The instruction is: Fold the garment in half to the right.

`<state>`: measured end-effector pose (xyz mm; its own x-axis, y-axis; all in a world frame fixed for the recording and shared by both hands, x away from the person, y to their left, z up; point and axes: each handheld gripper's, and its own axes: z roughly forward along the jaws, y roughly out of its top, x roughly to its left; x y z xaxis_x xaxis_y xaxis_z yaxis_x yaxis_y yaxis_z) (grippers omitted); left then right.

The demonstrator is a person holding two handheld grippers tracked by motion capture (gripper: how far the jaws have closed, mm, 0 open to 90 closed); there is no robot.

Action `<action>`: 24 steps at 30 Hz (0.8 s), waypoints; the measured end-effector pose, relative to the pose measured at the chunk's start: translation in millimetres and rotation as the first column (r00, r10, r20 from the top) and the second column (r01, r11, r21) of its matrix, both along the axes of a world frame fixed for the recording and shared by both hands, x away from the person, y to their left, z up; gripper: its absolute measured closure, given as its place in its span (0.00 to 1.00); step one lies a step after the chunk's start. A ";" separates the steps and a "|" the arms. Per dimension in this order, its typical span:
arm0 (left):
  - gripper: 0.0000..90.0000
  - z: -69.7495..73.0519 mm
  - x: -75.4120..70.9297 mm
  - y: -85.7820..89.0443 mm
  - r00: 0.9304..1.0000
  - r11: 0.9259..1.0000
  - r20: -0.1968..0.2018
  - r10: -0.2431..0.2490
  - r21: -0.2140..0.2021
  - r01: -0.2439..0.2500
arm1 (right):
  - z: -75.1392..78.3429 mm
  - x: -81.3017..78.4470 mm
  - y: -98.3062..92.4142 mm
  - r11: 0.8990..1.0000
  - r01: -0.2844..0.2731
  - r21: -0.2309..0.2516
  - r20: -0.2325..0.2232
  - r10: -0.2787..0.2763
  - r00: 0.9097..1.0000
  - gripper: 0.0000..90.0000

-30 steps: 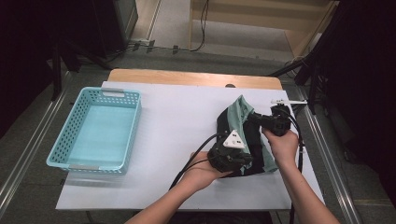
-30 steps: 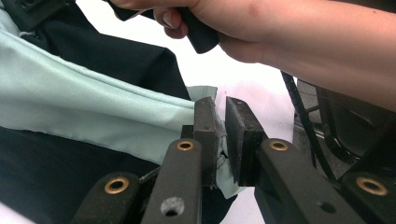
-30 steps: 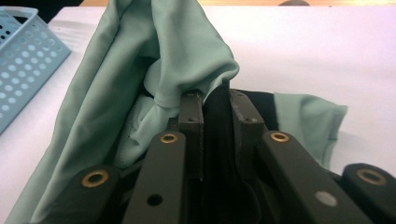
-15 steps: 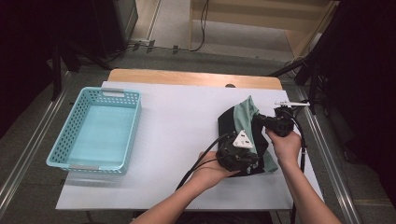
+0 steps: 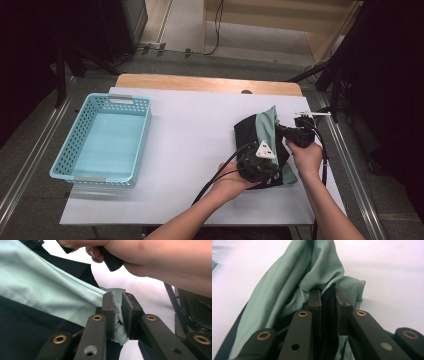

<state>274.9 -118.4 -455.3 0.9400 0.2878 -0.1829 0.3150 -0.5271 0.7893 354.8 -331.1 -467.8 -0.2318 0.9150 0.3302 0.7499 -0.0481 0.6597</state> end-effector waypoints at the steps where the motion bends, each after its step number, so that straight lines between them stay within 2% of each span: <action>1: 0.87 -0.2 0.9 0.5 1.000 1.000 -0.003 -0.001 0.001 0.001 | -0.8 0.5 -0.8 1.000 -0.002 -0.001 -0.003 0.002 1.000 0.85; 8: 0.68 2.7 4.2 7.5 0.998 1.000 -0.058 -0.013 0.010 0.014 | -6.0 2.9 -2.4 1.000 0.001 -0.010 -0.011 -0.001 1.000 0.85; 12: 0.64 6.2 4.7 14.7 0.998 1.000 -0.066 -0.011 0.019 0.012 | -9.4 3.9 -4.4 1.000 0.005 -0.009 -0.014 -0.005 1.000 0.85; 21: 0.63 11.3 8.0 38.1 0.998 0.999 -0.062 0.022 0.026 -0.020 | -14.8 4.5 -7.4 0.999 0.006 -0.053 -0.022 -0.008 1.000 0.85; 24: 0.63 12.7 11.1 46.9 0.997 0.999 -0.061 0.037 0.028 -0.035 | -17.2 5.0 -8.9 0.999 0.007 -0.051 -0.030 -0.008 1.000 0.85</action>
<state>286.1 -71.5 -442.6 0.9161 0.3267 -0.2322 0.3818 -0.5351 0.7535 359.8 -340.0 -485.1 -0.2153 0.9326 0.2896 0.7696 -0.0205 0.6382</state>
